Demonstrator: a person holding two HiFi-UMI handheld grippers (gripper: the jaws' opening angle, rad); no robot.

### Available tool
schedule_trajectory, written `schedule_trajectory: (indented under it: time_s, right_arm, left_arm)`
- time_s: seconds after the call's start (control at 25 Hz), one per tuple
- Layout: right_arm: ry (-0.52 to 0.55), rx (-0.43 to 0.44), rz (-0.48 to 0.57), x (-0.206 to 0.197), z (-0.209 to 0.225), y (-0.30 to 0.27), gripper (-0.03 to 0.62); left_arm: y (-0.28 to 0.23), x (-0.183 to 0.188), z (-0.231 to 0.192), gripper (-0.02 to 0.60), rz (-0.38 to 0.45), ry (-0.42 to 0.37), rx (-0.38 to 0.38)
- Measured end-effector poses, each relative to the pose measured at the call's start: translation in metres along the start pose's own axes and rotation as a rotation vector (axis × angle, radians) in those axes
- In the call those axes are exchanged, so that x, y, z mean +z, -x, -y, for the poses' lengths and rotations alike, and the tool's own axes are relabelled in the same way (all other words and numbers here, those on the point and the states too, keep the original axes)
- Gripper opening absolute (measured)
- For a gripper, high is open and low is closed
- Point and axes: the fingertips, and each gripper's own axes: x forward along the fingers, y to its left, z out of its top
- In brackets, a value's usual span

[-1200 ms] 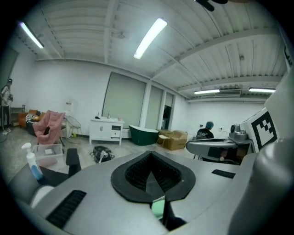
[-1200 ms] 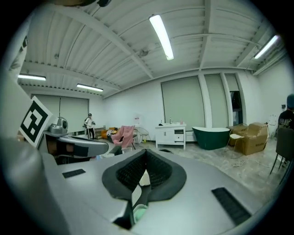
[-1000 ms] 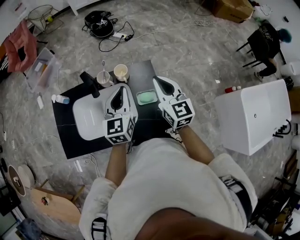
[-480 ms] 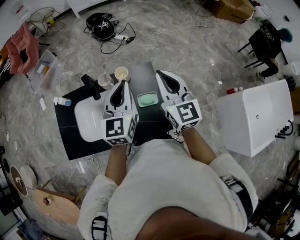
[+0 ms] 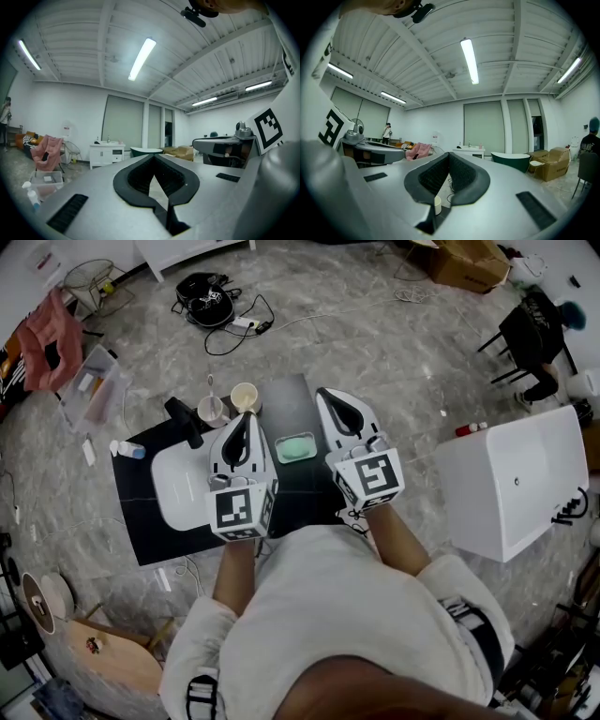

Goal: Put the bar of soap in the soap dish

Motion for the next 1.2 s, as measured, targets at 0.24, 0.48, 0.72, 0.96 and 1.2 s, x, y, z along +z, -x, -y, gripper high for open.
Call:
schedule_trajectory:
  time_s: [0.24,0.48,0.72,0.96,1.2]
  right_arm:
    - [-0.003,0.006,0.015,0.001,0.006,0.003,-0.006]
    - [-0.005,0.032,0.027,0.004,0.006,0.006,-0.006]
    - [-0.017,0.03,0.007,-0.002,0.005,0.011,-0.006]
    - [-0.01,0.038,0.007,-0.003,0.003,0.009,-0.006]
    - [-0.004,0.043,0.01,-0.003,-0.002,0.01,-0.006]
  left_arm:
    - [0.0,-0.002,-0.003,0.017,0.002,0.033,0.01]
    - [-0.001,-0.002,0.004,0.017,0.007,0.049,0.002]
    - [0.002,-0.003,0.006,0.017,0.008,0.061,-0.001]
    - [0.004,-0.008,0.003,0.017,0.003,0.066,0.009]
    - [0.006,-0.009,0.002,0.017,0.003,0.063,0.006]
